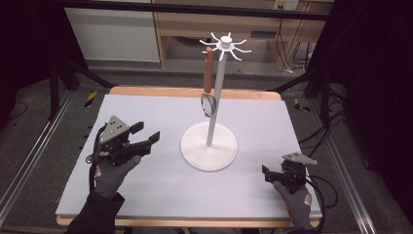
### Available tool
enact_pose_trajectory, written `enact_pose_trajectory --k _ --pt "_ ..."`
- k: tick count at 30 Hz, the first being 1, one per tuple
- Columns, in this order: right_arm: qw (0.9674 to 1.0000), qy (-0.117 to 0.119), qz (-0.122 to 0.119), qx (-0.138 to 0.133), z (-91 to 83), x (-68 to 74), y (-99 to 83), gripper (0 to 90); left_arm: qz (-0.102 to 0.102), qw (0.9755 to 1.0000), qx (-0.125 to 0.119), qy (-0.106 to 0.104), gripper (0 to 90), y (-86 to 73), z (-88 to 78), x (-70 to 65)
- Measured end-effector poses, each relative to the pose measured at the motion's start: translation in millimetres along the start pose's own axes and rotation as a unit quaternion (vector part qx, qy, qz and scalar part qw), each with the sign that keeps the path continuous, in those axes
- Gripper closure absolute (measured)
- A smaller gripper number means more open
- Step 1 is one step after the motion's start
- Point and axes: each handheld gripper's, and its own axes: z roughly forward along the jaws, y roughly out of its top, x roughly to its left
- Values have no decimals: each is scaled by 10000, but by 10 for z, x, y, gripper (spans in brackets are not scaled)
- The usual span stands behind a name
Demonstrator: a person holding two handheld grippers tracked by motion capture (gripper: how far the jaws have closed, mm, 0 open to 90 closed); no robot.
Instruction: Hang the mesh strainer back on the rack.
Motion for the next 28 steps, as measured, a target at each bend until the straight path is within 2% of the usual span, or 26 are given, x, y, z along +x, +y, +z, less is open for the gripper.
enact_pose_trajectory --k 4,11,17,20,24,28 --pt "10000 -5 -55 7 -3 -8 -4 90 -16 9992 327 209 318 -214 14 139" --pt "9999 -44 -93 34 -2 -11 -10 86 -253 9963 689 457 319 -589 -32 366" --pt "9999 -70 -102 47 -7 -11 -17 85 -278 9933 888 686 320 -812 -49 469" --pt "9997 -130 -177 73 -6 -15 -23 84 -375 9917 969 753 324 -914 -62 525" --pt "9995 -172 -248 128 4 -13 -33 81 -409 9879 1117 997 329 -1045 -79 606" --pt "9991 -210 -338 161 5 -13 -37 80 -548 9854 1137 1144 338 -1104 -100 684"
